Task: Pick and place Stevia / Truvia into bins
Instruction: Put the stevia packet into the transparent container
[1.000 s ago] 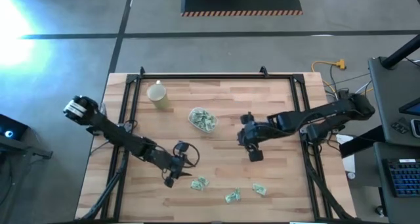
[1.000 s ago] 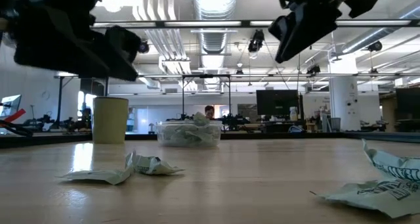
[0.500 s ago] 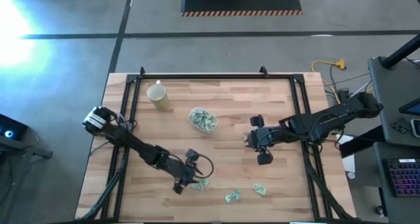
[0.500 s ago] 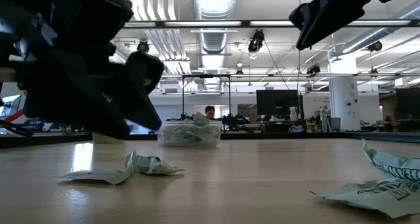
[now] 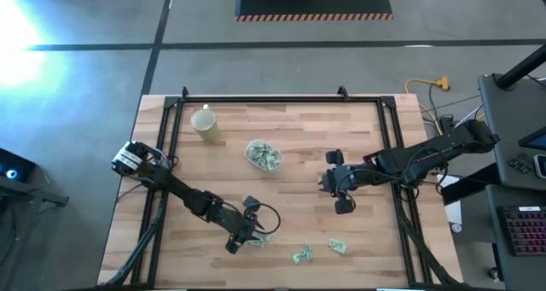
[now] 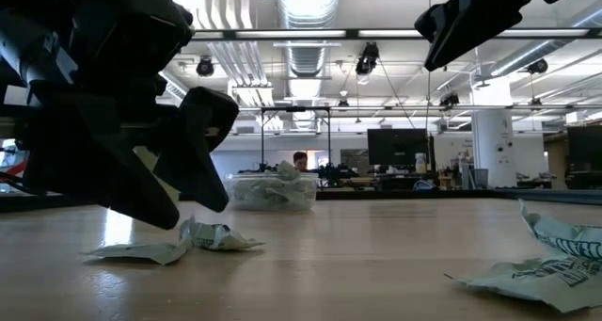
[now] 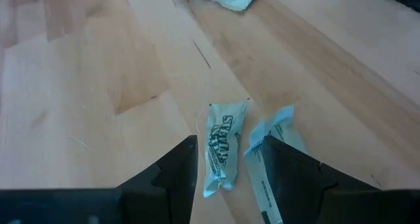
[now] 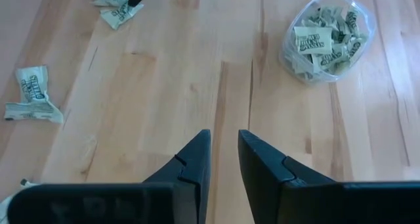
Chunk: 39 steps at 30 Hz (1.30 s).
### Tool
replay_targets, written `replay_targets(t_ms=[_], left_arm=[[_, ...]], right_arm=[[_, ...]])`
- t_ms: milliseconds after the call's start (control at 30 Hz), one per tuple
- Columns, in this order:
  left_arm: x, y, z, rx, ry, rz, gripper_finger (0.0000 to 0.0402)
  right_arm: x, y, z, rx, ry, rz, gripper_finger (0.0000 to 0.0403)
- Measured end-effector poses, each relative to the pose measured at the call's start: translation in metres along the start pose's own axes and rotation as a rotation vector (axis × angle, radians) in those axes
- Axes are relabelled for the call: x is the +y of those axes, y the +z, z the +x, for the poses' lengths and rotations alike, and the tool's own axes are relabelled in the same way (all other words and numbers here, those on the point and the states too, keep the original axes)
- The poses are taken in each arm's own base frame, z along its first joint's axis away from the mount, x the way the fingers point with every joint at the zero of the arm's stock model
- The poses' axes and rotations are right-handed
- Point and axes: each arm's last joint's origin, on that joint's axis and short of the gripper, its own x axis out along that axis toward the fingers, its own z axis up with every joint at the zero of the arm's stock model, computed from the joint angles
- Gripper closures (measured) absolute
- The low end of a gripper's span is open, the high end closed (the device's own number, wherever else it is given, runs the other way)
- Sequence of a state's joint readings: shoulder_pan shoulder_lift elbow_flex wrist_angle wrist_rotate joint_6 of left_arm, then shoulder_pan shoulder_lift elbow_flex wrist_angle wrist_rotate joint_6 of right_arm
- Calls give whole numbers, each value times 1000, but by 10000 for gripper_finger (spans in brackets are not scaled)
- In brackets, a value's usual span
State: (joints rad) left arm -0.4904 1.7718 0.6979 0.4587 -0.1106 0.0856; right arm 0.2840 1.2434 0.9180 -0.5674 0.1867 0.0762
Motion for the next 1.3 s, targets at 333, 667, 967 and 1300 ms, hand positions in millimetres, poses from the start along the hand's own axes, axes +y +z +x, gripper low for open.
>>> replay_targets(t_ms=[333,667,967,1300], left_arm=[[5,-8,6,28,9,-10,246],[8,-8,7,34,17,-14,269],[9,-7,6,30,25,-16,297],[14,-7,6,28,39,-24,298]], right_arm=[[0,0,0,-1,0,0,335],[0,0,0,-1,0,0,335],[0,0,0,-3,1,0,335],[0,0,1,-4,1,0,335]])
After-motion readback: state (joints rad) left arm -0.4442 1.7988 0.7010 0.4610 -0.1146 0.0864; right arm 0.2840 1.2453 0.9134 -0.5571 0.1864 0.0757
